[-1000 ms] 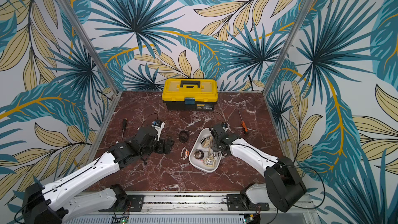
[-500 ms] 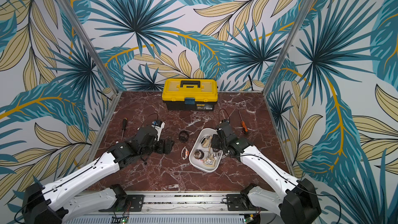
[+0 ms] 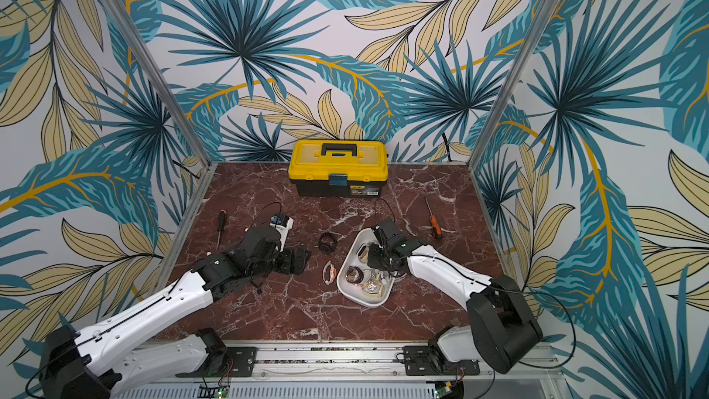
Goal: Put the watch into the storage box
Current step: Adjust the watch in the storage box.
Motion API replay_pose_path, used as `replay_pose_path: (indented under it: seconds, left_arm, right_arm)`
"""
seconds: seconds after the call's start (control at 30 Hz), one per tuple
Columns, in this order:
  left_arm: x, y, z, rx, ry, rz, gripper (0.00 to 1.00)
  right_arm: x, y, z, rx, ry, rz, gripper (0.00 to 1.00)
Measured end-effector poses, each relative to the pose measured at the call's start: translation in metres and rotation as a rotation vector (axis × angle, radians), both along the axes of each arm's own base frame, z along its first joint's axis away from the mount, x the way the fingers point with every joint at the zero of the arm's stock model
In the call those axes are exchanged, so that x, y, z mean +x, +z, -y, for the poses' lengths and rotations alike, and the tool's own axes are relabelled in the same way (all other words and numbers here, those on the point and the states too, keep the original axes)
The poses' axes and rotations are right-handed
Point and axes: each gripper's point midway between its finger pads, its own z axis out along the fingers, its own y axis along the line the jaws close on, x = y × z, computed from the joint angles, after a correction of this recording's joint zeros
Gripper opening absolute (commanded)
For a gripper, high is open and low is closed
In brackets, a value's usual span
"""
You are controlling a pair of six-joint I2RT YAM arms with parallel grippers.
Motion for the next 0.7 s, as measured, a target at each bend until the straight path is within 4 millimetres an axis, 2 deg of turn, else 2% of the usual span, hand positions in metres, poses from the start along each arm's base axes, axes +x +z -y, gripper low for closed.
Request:
replay_pose_path:
  seconds: [0.27,0.5,0.7]
  left_arm:
    - [-0.001,-0.005,-0.001,0.008,0.000,-0.008,1.00]
    - [-0.001,-0.005,-0.002,0.009,0.002,-0.007,1.00]
    - [-0.002,-0.008,-0.003,0.013,0.002,-0.011,1.00]
  right_arm:
    - [0.007,0.009,0.013,-0.017,-0.038,0.038,0.31]
    - [0.009,0.036,0.013,0.023,-0.030,0.115,0.36]
    - [0.005,0.038,0.010,0.041,-0.013,0.118,0.36]
